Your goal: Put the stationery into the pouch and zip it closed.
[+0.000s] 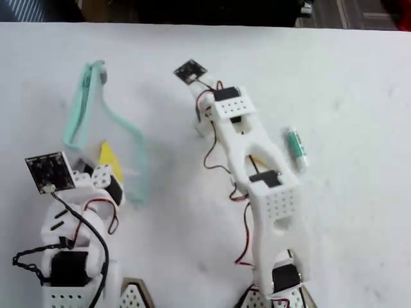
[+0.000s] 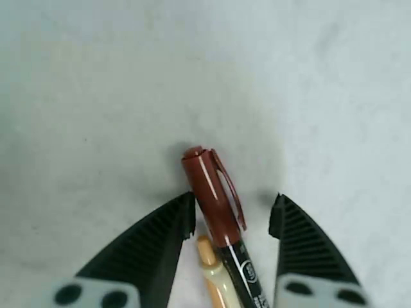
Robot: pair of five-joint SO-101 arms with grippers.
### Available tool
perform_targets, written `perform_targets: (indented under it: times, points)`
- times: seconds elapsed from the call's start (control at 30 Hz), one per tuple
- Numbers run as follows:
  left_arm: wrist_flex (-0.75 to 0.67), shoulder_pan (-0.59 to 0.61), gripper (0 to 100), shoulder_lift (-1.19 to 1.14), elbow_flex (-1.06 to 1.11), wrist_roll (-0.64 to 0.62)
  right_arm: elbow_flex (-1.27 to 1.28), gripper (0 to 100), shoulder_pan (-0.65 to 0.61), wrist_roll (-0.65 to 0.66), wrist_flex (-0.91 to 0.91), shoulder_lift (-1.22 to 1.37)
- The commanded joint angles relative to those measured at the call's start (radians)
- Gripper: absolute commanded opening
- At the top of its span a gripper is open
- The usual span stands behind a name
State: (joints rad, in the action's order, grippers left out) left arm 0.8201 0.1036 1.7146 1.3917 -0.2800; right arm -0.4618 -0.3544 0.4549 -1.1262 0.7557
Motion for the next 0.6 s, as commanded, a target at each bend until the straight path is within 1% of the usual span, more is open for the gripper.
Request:
perform_targets:
  times: [0.0, 0.1, 0.13, 0.2, 0.27, 0.37, 0.47, 0.57]
  points:
    - [-0.011, -0.013, 2, 0.028, -0.066, 0.012, -0.144, 13.5, 0.030, 0.012, -0.064, 0.048]
    - [-0.011, -0.013, 2, 0.028, -0.066, 0.012, -0.221, 2.2, 0.056, 0.012, -0.099, 0.114]
    - [-0.011, -0.013, 2, 0.028, -0.066, 0.012, -0.242, 0.9, 0.065, 0.012, -0.111, 0.133]
    - [-0.011, -0.015, 2, 0.028, -0.066, 0.012, -0.284, 3.3, 0.076, 0.012, -0.140, 0.160]
    - [-0.012, -0.027, 2, 0.028, -0.066, 0.012, -0.331, 1.6, 0.085, 0.012, -0.170, 0.174]
    - [-0.012, -0.076, 2, 0.028, -0.066, 0.012, -0.427, 1.7, 0.087, 0.011, -0.242, 0.173]
    - [-0.012, -0.122, 2, 0.028, -0.066, 0.012, -0.583, 1.6, 0.087, 0.005, -0.360, 0.173]
    - [-0.020, -0.174, 2, 0.028, -0.069, 0.012, -0.798, 1.6, 0.088, 0.006, -0.503, 0.173]
